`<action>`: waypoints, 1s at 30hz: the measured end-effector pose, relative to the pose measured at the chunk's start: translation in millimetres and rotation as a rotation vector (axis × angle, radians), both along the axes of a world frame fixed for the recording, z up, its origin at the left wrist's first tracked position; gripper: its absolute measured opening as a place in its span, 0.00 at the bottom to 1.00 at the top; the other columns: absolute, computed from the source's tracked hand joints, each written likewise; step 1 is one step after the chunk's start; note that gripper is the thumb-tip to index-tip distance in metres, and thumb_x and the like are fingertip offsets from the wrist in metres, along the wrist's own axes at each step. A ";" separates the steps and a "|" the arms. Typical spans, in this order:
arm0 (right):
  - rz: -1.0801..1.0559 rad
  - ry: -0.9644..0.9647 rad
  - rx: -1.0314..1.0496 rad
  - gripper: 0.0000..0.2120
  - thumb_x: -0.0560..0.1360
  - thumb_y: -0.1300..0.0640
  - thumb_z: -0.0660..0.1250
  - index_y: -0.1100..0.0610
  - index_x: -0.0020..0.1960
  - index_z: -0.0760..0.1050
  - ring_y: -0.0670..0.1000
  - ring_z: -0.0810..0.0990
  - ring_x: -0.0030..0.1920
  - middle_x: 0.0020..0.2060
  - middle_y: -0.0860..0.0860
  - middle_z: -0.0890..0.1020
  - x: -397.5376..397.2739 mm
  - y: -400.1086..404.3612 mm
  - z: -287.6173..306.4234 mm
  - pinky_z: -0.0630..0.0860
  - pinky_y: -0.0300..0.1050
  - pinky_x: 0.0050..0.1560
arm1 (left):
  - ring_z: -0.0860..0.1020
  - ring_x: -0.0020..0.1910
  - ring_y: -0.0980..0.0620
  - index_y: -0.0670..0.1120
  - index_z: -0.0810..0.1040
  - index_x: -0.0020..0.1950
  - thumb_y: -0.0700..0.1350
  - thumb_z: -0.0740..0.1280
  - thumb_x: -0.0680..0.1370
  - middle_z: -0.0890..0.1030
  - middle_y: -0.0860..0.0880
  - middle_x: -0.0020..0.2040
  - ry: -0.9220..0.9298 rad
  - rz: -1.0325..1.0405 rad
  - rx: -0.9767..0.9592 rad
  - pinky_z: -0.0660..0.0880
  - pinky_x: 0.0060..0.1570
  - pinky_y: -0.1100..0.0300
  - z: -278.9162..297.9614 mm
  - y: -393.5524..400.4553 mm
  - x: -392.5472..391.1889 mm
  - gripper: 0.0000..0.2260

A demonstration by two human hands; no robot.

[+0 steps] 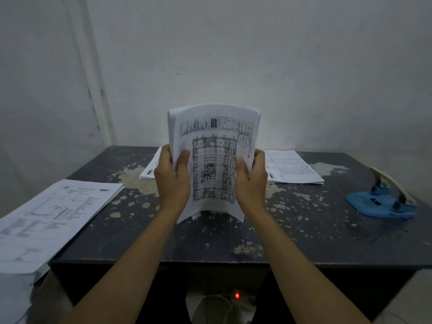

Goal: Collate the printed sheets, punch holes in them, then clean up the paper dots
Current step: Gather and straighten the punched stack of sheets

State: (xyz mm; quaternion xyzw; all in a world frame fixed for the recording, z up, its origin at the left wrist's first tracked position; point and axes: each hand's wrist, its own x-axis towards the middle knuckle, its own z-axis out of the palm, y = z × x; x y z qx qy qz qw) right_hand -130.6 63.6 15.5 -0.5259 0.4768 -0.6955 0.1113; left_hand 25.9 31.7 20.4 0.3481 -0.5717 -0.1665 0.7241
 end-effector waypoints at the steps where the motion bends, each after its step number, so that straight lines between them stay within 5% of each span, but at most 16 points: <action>1: 0.006 0.002 0.029 0.05 0.82 0.57 0.61 0.51 0.57 0.68 0.31 0.79 0.46 0.44 0.36 0.78 0.7 0.5 -7.8 0.74 0.26 0.38 | 0.79 0.47 0.64 0.54 0.73 0.57 0.54 0.64 0.81 0.80 0.61 0.47 -0.005 -0.004 0.022 0.79 0.44 0.65 -5.9 0.8 -0.6 0.07; 8: 0.049 -0.037 0.035 0.06 0.81 0.53 0.62 0.50 0.57 0.72 0.34 0.79 0.49 0.47 0.38 0.81 -7.1 -3.8 7.3 0.75 0.27 0.43 | 0.80 0.45 0.62 0.54 0.74 0.55 0.55 0.63 0.82 0.80 0.58 0.46 0.012 -0.001 0.018 0.77 0.41 0.69 11.6 -4.8 4.8 0.07; 11: 0.058 -0.085 0.062 0.05 0.82 0.49 0.61 0.44 0.57 0.73 0.31 0.77 0.52 0.49 0.29 0.79 -9.5 -0.5 -2.0 0.76 0.28 0.49 | 0.77 0.41 0.63 0.51 0.75 0.52 0.54 0.61 0.83 0.79 0.56 0.42 0.008 -0.014 0.029 0.75 0.40 0.68 2.7 -2.2 7.0 0.08; 15: 0.015 -0.084 0.126 0.14 0.82 0.42 0.56 0.51 0.51 0.72 0.45 0.80 0.44 0.45 0.47 0.80 -10.1 -4.0 -6.5 0.79 0.50 0.46 | 0.76 0.39 0.65 0.49 0.75 0.51 0.55 0.58 0.84 0.78 0.60 0.40 -0.002 -0.008 0.058 0.71 0.38 0.74 0.7 -2.5 6.3 0.11; 18: -0.052 -0.036 0.121 0.17 0.83 0.43 0.55 0.54 0.45 0.68 0.42 0.70 0.35 0.38 0.52 0.74 -10.2 -7.5 -4.6 0.71 0.48 0.38 | 0.76 0.38 0.67 0.49 0.74 0.49 0.54 0.58 0.84 0.78 0.65 0.38 -0.020 -0.005 0.079 0.70 0.37 0.75 1.0 -3.8 6.3 0.11; 20: -0.063 -0.021 0.127 0.16 0.83 0.44 0.55 0.56 0.46 0.69 0.44 0.72 0.37 0.41 0.55 0.75 -10.3 -7.8 -6.5 0.73 0.49 0.40 | 0.77 0.42 0.68 0.51 0.74 0.52 0.54 0.58 0.84 0.79 0.64 0.41 -0.028 -0.008 0.098 0.71 0.40 0.75 -2.9 -4.2 8.3 0.09; 24: -0.061 -0.027 0.154 0.15 0.84 0.47 0.56 0.58 0.48 0.69 0.57 0.77 0.44 0.44 0.58 0.77 -8.6 -5.9 -8.0 0.77 0.58 0.44 | 0.78 0.42 0.62 0.51 0.75 0.54 0.54 0.58 0.84 0.81 0.53 0.44 -0.051 0.007 0.096 0.75 0.40 0.66 -6.7 -5.9 13.9 0.09; 27: -0.038 0.012 0.115 0.16 0.84 0.50 0.57 0.60 0.44 0.69 0.50 0.69 0.35 0.36 0.56 0.72 -3.7 -7.0 1.1 0.69 0.52 0.36 | 0.76 0.36 0.50 0.47 0.74 0.49 0.54 0.58 0.84 0.79 0.43 0.41 -0.090 0.067 0.109 0.75 0.37 0.52 -0.5 -11.9 25.3 0.13; 30: 0.047 0.027 0.116 0.15 0.83 0.52 0.58 0.56 0.39 0.66 0.44 0.64 0.31 0.31 0.50 0.66 8.5 -9.0 13.8 0.63 0.42 0.33 | 0.69 0.30 0.55 0.47 0.72 0.44 0.55 0.56 0.84 0.74 0.43 0.34 -0.169 0.128 0.139 0.69 0.30 0.49 11.0 -18.0 49.8 0.16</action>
